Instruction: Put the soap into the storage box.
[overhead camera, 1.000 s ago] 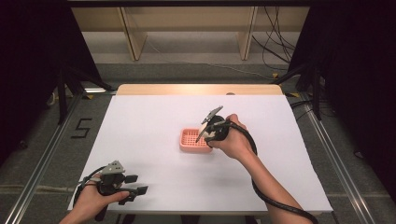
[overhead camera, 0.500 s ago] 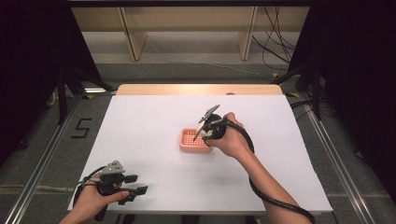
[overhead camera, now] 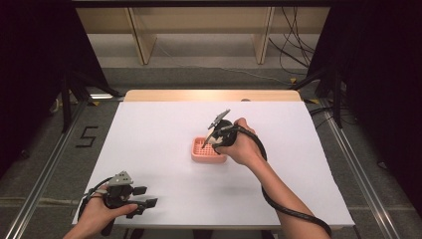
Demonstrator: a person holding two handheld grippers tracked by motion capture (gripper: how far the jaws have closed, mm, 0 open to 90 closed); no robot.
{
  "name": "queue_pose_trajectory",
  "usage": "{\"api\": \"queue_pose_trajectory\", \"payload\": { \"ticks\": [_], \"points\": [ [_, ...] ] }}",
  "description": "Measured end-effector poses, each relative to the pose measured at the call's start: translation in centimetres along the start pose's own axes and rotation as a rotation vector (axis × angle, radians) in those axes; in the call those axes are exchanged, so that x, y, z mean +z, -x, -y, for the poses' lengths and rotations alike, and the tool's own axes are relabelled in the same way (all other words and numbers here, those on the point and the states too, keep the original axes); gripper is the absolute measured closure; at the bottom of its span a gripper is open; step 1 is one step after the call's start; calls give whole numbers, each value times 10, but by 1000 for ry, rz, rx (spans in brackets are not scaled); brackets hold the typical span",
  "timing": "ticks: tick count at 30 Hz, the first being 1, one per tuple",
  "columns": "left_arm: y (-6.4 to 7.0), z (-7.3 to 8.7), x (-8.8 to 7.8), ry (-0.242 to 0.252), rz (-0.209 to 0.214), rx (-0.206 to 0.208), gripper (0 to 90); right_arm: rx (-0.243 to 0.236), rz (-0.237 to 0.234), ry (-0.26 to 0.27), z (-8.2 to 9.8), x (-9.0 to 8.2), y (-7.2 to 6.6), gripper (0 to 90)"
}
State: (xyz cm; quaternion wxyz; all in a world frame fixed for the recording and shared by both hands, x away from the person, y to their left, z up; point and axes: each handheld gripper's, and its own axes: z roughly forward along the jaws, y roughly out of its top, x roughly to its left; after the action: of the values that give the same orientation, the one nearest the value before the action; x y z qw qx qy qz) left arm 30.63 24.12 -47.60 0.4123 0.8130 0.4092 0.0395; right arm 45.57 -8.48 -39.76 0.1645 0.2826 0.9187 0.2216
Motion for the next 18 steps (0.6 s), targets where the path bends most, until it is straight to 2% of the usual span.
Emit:
{"api": "queue_pose_trajectory", "payload": {
  "ticks": [1, 12, 13, 16, 18],
  "points": [
    [0, 0, 0, -4, -5, 4, 332, 16, -1, -4, 0, 0, -1, 505],
    [0, 0, -1, 1, 2, 2, 332, -11, -9, 3, -9, 4, -3, 506],
    [0, 0, -1, 1, 2, 2, 332, 4, -9, -3, -9, 4, -4, 506],
    [0, 0, -1, 1, 2, 2, 331, 7, -9, -5, -11, 5, -5, 506],
    [0, 0, -1, 1, 3, 2, 332, -10, -10, -3, -12, 6, -4, 506]
  ]
}}
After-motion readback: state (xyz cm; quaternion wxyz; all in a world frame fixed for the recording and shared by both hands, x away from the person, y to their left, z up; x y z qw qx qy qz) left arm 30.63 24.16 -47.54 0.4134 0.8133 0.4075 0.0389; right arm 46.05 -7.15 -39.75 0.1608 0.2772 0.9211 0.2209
